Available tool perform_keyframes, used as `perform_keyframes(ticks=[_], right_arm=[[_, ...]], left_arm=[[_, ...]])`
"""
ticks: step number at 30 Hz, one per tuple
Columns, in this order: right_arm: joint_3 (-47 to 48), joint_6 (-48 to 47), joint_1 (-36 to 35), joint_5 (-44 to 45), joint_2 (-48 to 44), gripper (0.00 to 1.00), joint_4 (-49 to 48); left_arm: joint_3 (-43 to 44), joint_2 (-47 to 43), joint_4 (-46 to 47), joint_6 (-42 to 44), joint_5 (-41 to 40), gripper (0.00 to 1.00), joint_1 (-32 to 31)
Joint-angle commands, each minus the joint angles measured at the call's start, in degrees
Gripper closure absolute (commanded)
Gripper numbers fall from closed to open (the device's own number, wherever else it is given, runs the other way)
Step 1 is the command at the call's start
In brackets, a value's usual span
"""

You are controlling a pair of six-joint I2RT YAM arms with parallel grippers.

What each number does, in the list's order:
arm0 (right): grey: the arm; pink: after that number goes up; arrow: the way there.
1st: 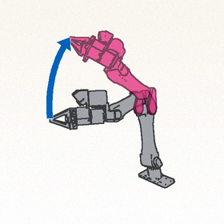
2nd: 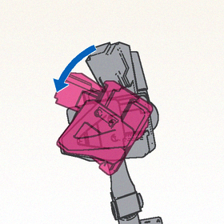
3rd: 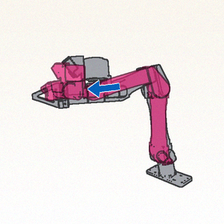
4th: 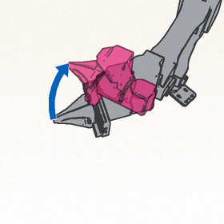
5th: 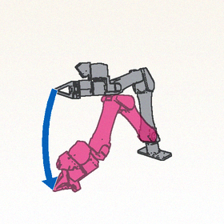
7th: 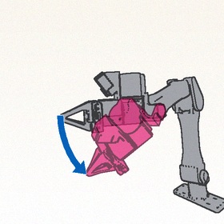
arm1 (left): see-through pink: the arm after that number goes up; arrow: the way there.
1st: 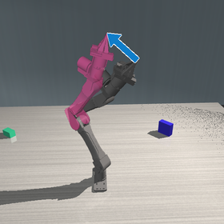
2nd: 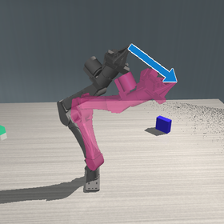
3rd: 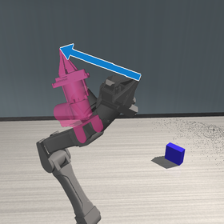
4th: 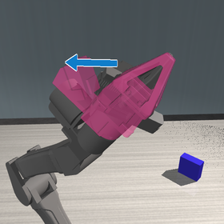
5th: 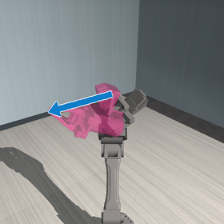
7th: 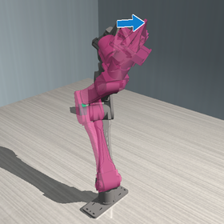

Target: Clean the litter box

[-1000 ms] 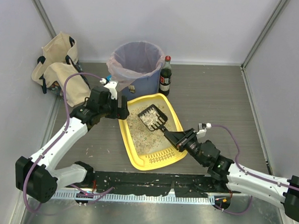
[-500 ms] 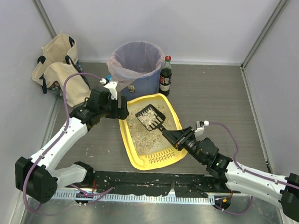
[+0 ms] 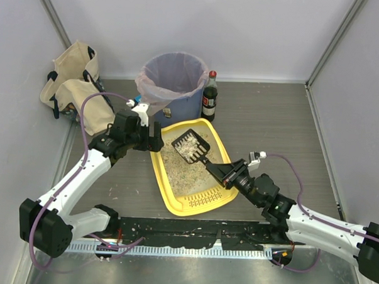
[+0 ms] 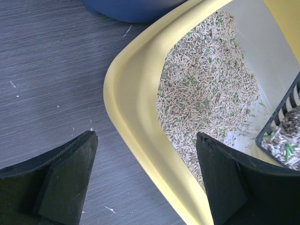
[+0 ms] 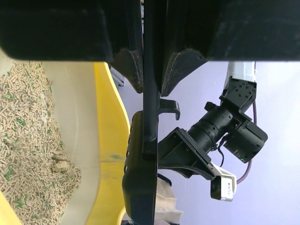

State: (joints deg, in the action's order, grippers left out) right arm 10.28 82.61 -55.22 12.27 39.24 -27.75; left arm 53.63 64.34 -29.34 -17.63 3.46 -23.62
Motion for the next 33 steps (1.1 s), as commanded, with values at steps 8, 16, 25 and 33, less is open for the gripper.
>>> perform_keyframes(ticks=[8, 16, 25, 33], right_arm=[[-0.96, 0.97, 0.47, 2.03, 0.05, 0.99, -8.80], [-2.45, 1.41, 0.64, 3.62, -2.76, 0.98, -7.04], [2.54, -1.75, 0.73, 0.40, -0.76, 0.99, 1.01], [3.92, 0.10, 0.73, -2.41, 4.43, 0.99, -0.59]], left_arm=[[0.07, -1.14, 2.27, 0.23, -0.48, 0.10, -0.20], [1.65, -0.62, 0.78, 2.77, -1.35, 0.09, -0.11], [1.31, -1.32, 0.60, 3.04, -0.48, 0.07, -0.11], [1.31, -0.88, 0.43, 2.77, 0.40, 0.06, -0.20]])
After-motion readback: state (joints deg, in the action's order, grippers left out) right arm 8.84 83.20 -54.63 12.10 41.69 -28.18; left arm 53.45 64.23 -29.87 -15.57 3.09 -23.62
